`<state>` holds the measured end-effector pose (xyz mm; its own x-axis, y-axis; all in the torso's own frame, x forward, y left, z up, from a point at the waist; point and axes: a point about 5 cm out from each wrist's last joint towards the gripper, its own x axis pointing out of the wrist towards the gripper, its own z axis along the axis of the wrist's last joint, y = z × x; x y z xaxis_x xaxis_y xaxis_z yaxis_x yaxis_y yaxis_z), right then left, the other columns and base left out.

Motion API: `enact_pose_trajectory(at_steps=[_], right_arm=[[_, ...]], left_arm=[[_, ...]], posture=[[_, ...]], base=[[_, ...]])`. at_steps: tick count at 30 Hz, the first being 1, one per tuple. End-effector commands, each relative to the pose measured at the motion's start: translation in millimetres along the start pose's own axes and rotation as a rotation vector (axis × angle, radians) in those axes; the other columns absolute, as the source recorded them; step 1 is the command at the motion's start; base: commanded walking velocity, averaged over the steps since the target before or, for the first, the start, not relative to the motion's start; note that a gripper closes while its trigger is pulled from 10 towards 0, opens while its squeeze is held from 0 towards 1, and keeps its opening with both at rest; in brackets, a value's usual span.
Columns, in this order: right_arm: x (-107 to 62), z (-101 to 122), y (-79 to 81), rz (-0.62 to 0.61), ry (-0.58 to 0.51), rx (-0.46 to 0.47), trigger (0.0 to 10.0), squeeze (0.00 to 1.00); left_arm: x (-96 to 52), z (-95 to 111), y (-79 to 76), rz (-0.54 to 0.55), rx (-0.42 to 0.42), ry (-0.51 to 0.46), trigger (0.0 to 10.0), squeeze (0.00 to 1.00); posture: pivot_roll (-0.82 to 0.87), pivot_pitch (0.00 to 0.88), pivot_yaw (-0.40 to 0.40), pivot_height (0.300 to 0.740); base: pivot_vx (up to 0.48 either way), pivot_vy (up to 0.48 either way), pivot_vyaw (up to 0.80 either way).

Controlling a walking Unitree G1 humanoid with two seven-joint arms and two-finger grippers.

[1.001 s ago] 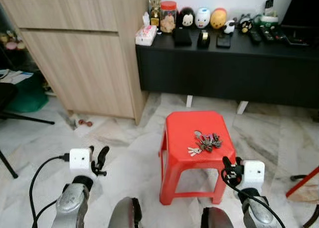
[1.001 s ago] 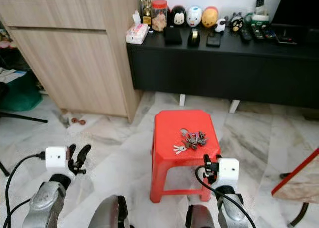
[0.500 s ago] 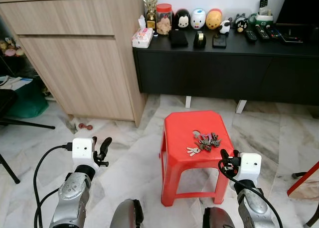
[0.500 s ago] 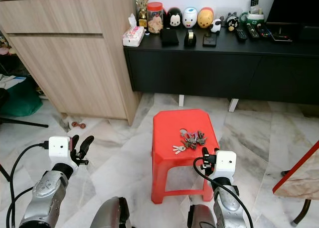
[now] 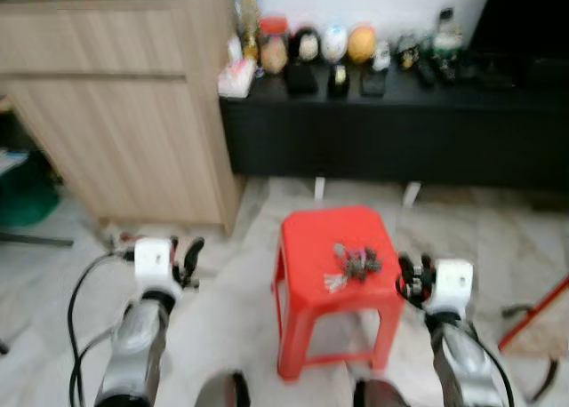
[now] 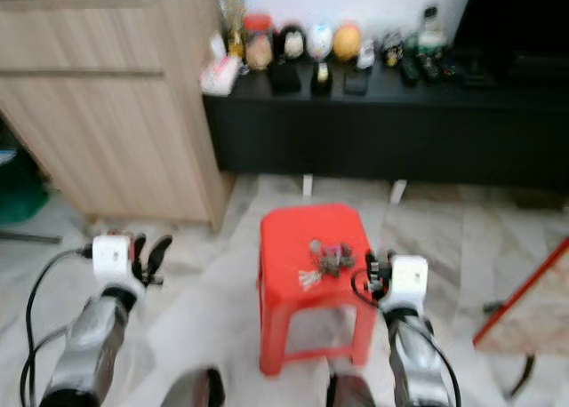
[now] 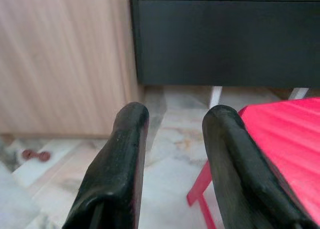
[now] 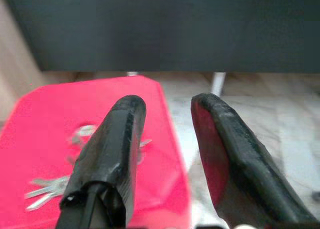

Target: Hang keys on a hook

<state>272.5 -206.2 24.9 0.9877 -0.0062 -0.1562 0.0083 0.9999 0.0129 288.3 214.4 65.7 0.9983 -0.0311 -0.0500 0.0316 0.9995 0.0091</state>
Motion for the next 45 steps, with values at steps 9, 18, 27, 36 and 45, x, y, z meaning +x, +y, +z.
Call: enact_pose_trajectory(at_steps=[9,18,27,36,45], right_arm=[[0.8,-0.6,-4.2,0.013,0.018,-0.018,10.0,0.0],[-6.9,-11.8,3.6,0.077,0.064,-0.034,10.0,0.0],[1.3,-5.9,4.0,0.141,0.087,-0.058,10.0,0.0],[2.5,-3.7,5.4,0.133,0.077,-0.038,10.0,0.0],[-5.2,-6.7,10.3,0.178,0.076,-0.077,10.0,0.0]], left_arm=[[-4.6,-2.7,-2.0,0.015,-0.008,-0.007,10.0,0.0],[-16.7,-5.5,-1.2,0.069,-0.01,-0.019,10.0,0.0],[-26.1,-10.0,-4.5,0.079,-0.013,-0.006,10.0,0.0],[-23.9,-9.9,-8.9,0.074,-0.027,-0.004,10.0,0.0],[-23.6,-10.1,-16.4,0.05,-0.039,-0.005,10.0,0.0]], posture=[[-0.05,0.0,-0.014,0.612],[-0.01,0.017,-0.055,0.612],[-0.02,0.049,-0.073,0.612],[-0.04,0.042,-0.072,0.612],[-0.05,0.057,-0.068,0.612]], base=[[0.275,0.0,0.0],[0.118,0.0,0.36],[0.0,0.0,0.0],[0.0,0.0,0.0],[0.0,0.0,0.18]])
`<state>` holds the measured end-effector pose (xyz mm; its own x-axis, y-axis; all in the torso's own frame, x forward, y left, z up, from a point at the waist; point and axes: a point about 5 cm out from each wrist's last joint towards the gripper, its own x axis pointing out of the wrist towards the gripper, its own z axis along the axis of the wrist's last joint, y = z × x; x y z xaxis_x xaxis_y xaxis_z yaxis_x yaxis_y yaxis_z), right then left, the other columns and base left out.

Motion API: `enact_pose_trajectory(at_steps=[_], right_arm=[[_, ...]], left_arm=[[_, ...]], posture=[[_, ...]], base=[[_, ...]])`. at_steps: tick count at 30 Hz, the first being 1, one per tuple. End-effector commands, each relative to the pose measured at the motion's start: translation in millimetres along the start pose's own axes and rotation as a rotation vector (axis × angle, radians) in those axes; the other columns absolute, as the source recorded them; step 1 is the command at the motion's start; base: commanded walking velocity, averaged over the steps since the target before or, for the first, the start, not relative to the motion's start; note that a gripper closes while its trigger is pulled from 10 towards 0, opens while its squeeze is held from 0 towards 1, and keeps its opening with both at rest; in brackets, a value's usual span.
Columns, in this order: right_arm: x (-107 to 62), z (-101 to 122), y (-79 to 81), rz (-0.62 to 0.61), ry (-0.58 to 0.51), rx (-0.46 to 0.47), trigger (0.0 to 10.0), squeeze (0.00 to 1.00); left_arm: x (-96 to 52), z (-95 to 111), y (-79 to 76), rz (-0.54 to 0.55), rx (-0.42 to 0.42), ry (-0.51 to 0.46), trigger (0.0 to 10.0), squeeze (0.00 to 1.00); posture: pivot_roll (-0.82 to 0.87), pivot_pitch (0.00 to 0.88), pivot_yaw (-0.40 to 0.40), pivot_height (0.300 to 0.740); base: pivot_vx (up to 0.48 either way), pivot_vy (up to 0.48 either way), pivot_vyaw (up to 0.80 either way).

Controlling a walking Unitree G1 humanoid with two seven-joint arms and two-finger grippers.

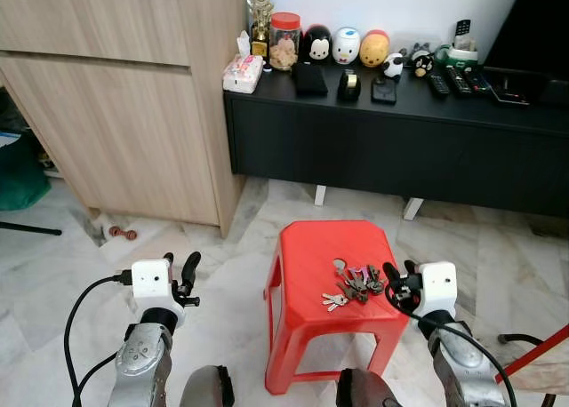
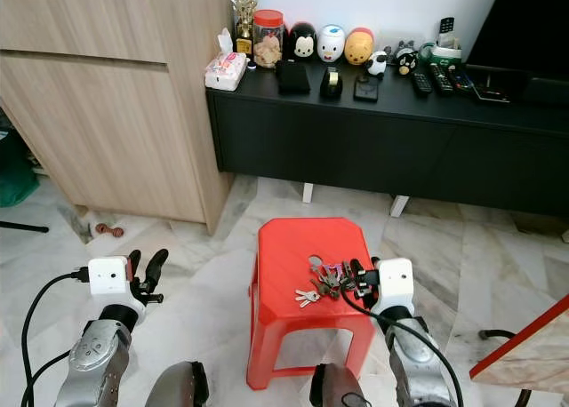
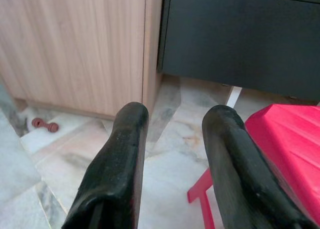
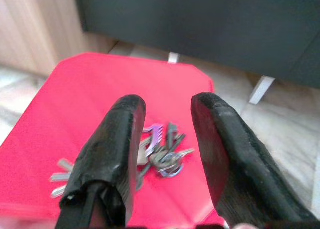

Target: Hang keys on a hook

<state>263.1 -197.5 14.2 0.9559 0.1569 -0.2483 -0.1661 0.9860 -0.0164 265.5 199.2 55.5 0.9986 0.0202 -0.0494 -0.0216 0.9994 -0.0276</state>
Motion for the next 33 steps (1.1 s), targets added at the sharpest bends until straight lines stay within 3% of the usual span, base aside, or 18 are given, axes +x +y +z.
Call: enact_pose_trajectory(at_steps=[1,7,33], right_arm=[[2.2,5.5,0.7,0.008,-0.015,-0.014,10.0,0.0],[2.6,5.4,-3.5,-0.02,-0.01,0.008,10.0,0.0],[1.4,2.2,1.7,-0.001,0.003,0.002,10.0,0.0]], left_arm=[[-2.1,1.0,-0.8,-0.002,-0.001,-0.004,10.0,0.0],[-2.0,-0.3,-2.6,-0.009,-0.004,0.001,10.0,0.0],[-3.5,-1.9,-7.5,-0.025,0.002,0.01,10.0,0.0]], posture=[[-0.05,0.057,-0.068,0.612],[-0.05,0.046,-0.065,0.612],[-0.05,0.041,-0.066,0.612]], base=[[0.0,0.0,0.8],[0.0,0.0,0.1],[0.262,0.0,0.0]])
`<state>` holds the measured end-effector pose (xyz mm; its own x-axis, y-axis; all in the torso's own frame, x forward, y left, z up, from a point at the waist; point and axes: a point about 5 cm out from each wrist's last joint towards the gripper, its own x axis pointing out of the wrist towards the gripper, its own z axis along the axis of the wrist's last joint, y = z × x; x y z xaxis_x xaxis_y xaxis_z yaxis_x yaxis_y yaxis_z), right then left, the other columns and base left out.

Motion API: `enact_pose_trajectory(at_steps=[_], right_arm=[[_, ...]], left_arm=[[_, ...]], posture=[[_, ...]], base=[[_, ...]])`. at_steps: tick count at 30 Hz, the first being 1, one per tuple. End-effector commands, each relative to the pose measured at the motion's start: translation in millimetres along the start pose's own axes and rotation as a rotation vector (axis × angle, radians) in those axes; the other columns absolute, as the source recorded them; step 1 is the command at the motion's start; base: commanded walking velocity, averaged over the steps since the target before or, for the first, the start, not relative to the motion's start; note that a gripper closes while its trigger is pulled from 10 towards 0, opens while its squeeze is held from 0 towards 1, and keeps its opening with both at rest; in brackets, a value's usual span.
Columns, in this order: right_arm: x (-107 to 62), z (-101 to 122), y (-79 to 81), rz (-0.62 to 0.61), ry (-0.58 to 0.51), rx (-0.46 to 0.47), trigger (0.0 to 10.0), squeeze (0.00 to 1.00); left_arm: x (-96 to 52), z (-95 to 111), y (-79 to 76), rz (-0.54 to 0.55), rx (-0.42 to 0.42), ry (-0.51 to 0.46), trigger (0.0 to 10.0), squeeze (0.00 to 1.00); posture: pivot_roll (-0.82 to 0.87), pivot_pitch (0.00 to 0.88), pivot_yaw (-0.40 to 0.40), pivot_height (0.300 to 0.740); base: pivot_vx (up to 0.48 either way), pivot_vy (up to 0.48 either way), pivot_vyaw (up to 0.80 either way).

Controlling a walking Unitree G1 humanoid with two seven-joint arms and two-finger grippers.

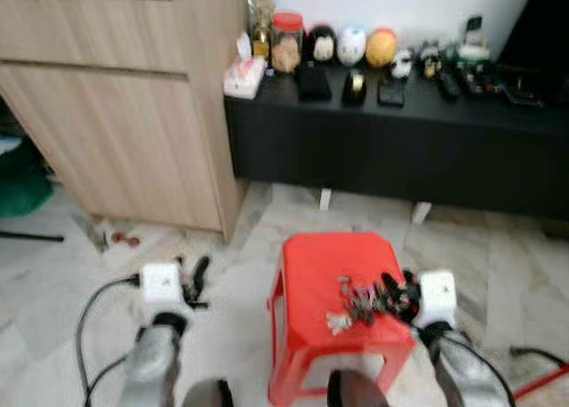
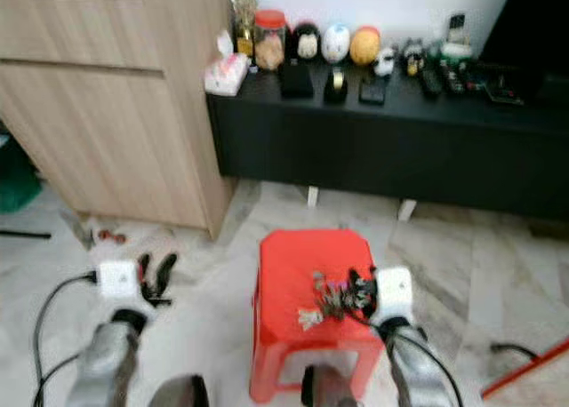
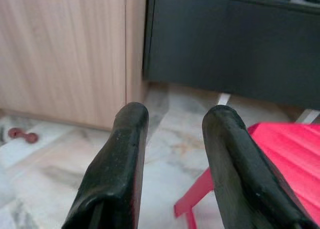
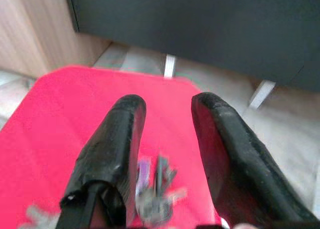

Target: Hang keys on a hook

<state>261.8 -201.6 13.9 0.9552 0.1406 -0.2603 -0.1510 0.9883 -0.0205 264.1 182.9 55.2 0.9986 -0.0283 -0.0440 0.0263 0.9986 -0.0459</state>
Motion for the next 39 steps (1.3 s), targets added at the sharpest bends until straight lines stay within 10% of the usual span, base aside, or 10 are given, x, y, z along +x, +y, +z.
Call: enact_pose_trajectory(at_steps=[1,16,39], right_arm=[[3.0,3.0,5.5,0.016,-0.01,0.002,10.0,0.0],[4.9,-28.2,4.4,0.208,0.315,-0.114,10.0,0.0],[4.4,-23.7,0.9,0.516,0.423,-0.286,10.0,0.0]], left_arm=[[-2.3,-1.0,8.7,0.025,0.018,0.014,10.0,0.0],[-3.2,-4.1,7.4,0.042,0.009,0.027,10.0,0.0],[-4.7,-6.6,7.9,0.041,0.004,0.041,10.0,0.0]], posture=[[-0.05,0.041,-0.066,0.612],[-0.04,0.069,-0.08,0.612],[-0.03,0.077,-0.085,0.612]], base=[[0.0,0.0,0.0],[0.0,0.0,0.0],[0.0,0.0,0.0]])
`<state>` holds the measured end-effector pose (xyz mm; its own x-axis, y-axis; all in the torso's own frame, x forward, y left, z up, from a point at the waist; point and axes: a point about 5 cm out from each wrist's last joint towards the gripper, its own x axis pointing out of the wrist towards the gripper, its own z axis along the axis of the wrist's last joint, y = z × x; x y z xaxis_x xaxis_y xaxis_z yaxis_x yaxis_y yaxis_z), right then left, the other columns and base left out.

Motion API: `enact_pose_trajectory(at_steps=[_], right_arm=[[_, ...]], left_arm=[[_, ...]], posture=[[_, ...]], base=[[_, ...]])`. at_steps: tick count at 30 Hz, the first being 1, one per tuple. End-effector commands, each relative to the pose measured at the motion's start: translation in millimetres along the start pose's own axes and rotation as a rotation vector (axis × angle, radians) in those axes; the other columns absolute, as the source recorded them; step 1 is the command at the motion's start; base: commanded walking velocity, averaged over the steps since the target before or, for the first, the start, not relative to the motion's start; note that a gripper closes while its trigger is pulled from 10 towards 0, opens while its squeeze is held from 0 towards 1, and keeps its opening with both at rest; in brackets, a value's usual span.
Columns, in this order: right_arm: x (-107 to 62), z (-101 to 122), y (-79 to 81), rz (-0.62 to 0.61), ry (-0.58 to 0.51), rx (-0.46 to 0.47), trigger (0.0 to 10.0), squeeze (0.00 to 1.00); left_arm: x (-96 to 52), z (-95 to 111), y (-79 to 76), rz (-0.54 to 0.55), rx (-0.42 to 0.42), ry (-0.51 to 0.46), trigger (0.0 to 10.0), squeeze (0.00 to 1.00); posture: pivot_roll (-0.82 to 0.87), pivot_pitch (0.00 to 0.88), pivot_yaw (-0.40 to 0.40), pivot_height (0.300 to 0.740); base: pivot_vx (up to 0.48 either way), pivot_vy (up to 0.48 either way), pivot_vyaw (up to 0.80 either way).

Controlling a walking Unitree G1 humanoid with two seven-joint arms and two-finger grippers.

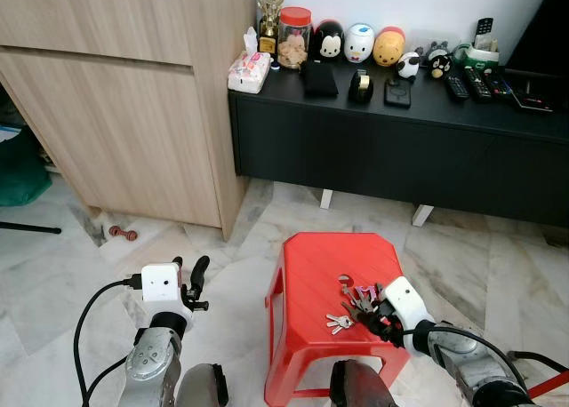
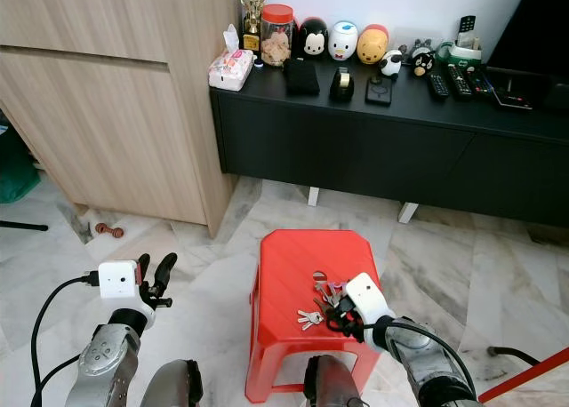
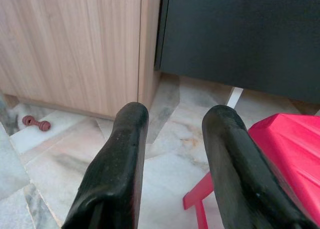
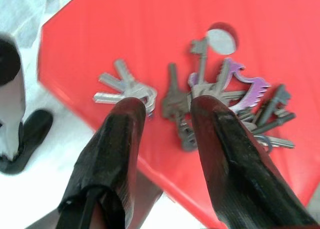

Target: Hang keys on a hook

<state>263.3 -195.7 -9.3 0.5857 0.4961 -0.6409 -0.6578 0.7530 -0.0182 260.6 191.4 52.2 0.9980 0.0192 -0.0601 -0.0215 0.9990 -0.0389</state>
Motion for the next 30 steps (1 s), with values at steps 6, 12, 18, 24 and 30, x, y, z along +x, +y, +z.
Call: enact_pose_trajectory(at_steps=[6,12,18,24,30], right_arm=[[-7.8,-10.6,-3.3,-0.004,0.044,-0.048,10.0,0.0],[-8.4,-13.8,-3.2,-0.036,0.048,-0.057,10.0,0.0],[-6.3,-15.4,1.3,-0.027,0.048,-0.062,10.0,0.0],[-3.9,-13.4,1.2,-0.051,0.044,-0.058,10.0,0.0],[-1.7,-15.7,3.7,-0.055,0.056,-0.057,10.0,0.0]], left_arm=[[-2.2,-5.1,-0.7,-0.011,-0.003,0.028,10.0,0.0],[-2.4,-6.5,-1.6,-0.014,-0.004,0.033,10.0,0.0],[-2.6,-6.8,-0.7,-0.011,0.0,0.034,10.0,0.0],[-4.2,-7.7,0.4,-0.008,0.007,0.035,10.0,0.0],[-4.8,-7.7,0.7,-0.008,0.009,0.035,10.0,0.0]], posture=[[-0.03,0.076,-0.083,0.612],[-0.03,0.076,-0.08,0.612],[-0.03,0.074,-0.08,0.612],[-0.03,0.077,-0.08,0.612],[-0.02,0.08,-0.079,0.612]], base=[[0.0,0.0,0.0],[0.0,0.0,0.0],[0.0,0.0,0.0],[0.0,0.0,0.0],[0.0,0.0,0.0]])
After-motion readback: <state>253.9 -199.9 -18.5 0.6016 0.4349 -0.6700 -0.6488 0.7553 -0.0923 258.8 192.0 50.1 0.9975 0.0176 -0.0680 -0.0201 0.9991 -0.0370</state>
